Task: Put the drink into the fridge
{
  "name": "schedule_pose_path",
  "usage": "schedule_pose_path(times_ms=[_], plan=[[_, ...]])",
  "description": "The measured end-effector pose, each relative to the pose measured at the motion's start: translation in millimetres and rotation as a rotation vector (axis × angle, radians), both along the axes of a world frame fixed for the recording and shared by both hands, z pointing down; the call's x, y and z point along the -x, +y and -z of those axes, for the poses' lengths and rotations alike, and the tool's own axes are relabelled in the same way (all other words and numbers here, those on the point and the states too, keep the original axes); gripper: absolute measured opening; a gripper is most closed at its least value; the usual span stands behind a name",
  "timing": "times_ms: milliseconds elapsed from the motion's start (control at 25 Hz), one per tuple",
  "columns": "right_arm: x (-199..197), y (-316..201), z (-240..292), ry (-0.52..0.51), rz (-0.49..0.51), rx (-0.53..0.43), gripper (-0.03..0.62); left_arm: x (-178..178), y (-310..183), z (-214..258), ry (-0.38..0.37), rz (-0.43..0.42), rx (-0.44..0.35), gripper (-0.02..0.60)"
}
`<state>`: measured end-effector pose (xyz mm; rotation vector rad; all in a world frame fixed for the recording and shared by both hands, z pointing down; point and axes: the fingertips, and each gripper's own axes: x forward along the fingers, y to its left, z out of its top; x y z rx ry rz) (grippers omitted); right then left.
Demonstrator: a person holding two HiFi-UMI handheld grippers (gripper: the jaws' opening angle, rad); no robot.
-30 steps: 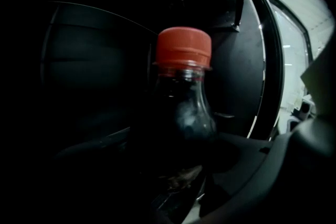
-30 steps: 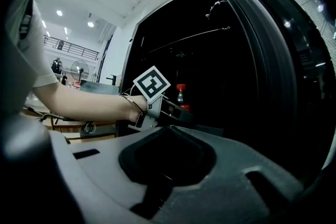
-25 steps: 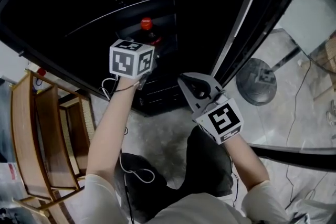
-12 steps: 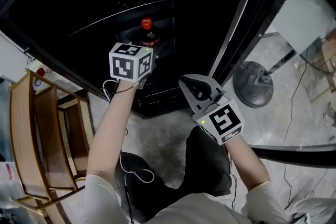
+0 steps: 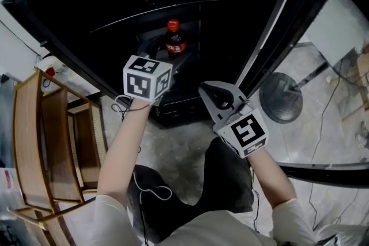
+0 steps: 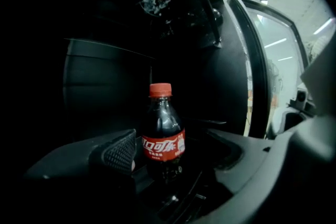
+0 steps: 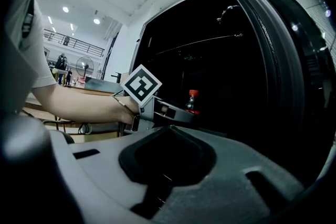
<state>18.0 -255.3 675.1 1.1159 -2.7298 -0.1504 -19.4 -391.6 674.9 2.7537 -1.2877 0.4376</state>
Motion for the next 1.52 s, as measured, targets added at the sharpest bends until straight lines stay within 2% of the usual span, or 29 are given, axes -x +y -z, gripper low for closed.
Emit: schedule_pose_path(times_ms=[320,560,880,1000,1080,1280,1400,1520], plan=[[8.0,-3.1,-0.7,-0.004,0.006,0.002,0.000,7.4,43.4,-1.9,-0.009,-0.029,-0.028,0.351],[14.1,-5.5,1.5,-0.023,-0.005,-0.013,0.000,17.7,78.4,9.0,0.009,-0.067,-0.073,0.251],[23.4,-10.3,2.7,-0.027,-0.013,-0.026,0.000,48.7,119.7,38.9,0.061,-0.068,-0.130,0.154],[28.3,-11.5,1.6,-0.026,-0.016,-0.028,0.000,58.3,129.5,40.6,0.069,-0.074,-0.153,0.079],[28.8,-14.2,0.2,-0.012,-0.016,-0.031,0.000,62.8,133.4,38.7,0.078,-0.082,-0.164,0.055],[27.2,-25.1,0.5,0.002,-0.017,-0.059,0.000,68.3,144.9,29.1,0.087,-0.151,-0.177,0.023],[23.6,-30.9,0.3,-0.015,-0.018,-0.071,0.000,64.7,147.8,25.9,0.114,-0.175,-0.180,0.012],[26.4,-27.9,5.0,-0.049,0.004,-0.075,0.000,58.7,149.7,21.0,0.109,-0.212,-0.180,0.009]])
